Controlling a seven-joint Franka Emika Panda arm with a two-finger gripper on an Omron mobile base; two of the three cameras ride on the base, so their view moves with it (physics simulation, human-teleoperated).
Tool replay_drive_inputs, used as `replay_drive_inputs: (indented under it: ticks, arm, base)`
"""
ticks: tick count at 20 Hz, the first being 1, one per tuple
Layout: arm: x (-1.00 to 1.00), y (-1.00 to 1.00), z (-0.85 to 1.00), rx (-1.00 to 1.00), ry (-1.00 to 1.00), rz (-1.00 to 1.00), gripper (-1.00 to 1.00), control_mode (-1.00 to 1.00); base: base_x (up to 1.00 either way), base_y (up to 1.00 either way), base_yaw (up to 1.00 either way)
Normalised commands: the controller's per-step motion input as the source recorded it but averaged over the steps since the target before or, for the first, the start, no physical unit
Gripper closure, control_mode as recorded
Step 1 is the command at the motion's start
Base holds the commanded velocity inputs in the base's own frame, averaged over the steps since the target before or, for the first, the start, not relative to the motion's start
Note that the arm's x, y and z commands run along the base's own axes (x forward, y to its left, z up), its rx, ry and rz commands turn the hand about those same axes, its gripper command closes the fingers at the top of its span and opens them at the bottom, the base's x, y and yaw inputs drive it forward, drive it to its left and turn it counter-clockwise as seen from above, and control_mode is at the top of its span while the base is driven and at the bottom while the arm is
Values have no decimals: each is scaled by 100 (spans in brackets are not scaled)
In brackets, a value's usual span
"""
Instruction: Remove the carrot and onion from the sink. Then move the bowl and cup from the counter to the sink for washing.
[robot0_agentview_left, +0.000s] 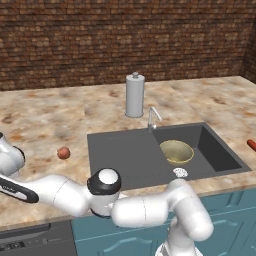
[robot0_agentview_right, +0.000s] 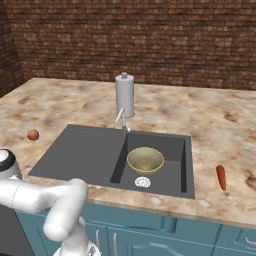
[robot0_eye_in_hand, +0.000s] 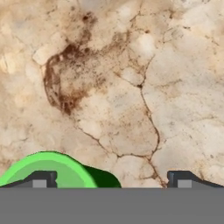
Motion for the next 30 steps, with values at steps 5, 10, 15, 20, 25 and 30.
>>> replay_drive_inputs:
  ticks: [5, 10, 15, 20, 25, 30]
  arm:
    - [-11, 7, -3, 0, 0, 0, 100, -100]
    - [-12, -6, -5, 0, 2, -3, 100, -100]
    - [-8, -21, -8, 0, 11, -4, 100, -100]
    - [-17, -37, 2, 0, 3, -3, 100, -100]
    - [-28, -35, 16, 1, 0, -1, 100, -100]
    - [-40, -43, 14, 3, 3, 0, 100, -100]
  base:
    - [0, 0, 0]
    - [0, 0, 0]
    - [0, 0, 0]
    - [0, 0, 0]
    - [0, 0, 0]
    - [0, 0, 0]
